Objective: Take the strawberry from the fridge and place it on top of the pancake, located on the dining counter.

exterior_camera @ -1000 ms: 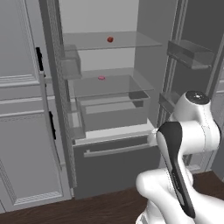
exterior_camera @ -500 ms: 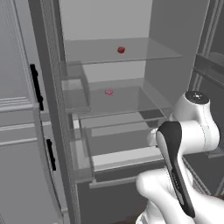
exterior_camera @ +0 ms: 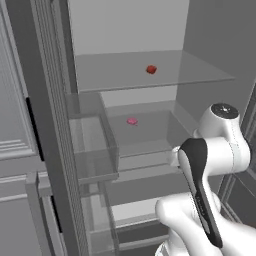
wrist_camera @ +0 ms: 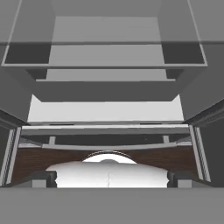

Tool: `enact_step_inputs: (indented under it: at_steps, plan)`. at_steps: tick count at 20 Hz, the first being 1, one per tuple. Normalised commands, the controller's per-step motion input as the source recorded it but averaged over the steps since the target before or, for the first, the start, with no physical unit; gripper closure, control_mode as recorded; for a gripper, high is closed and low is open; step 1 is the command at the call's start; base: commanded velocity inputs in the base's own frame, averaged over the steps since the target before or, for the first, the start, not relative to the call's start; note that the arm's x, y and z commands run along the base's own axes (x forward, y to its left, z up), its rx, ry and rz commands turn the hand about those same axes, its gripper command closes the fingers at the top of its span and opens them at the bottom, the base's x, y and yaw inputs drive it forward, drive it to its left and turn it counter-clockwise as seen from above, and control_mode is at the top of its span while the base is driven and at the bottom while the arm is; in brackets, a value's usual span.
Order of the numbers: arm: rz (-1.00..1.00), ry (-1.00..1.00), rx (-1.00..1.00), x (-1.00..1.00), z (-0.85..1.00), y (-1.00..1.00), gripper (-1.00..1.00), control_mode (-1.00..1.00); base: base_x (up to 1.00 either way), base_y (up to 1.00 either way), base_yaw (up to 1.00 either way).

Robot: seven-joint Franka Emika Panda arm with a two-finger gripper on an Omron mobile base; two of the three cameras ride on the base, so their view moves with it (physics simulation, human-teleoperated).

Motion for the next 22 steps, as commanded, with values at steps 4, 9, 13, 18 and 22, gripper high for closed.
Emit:
enact_step_inputs:
  at_steps: [4,9,13,18,22]
  plan:
    - [0.00,0.00,0.00,0.00,0.00,0.00,-1.00,1.00,0.26,0.01,0.00]
    - [0.04,-0.17,-0.01,0.06,0.14,0.00,-1.00,-1.00,0.00,0.00,0.00]
    - [0.05,-0.32,-0.07,0.00,0.75,0.07,-1.00,-1.00,0.00,0.00,0.00]
    - [0.00,-0.14,-0.16,0.00,1.00,0.23,-1.00,-1.00,0.00,0.00,0.00]
    - [0.00,-0.22,-0.01,0.00,1.00,0.04,-1.00,-1.00,0.00,0.00,0.00]
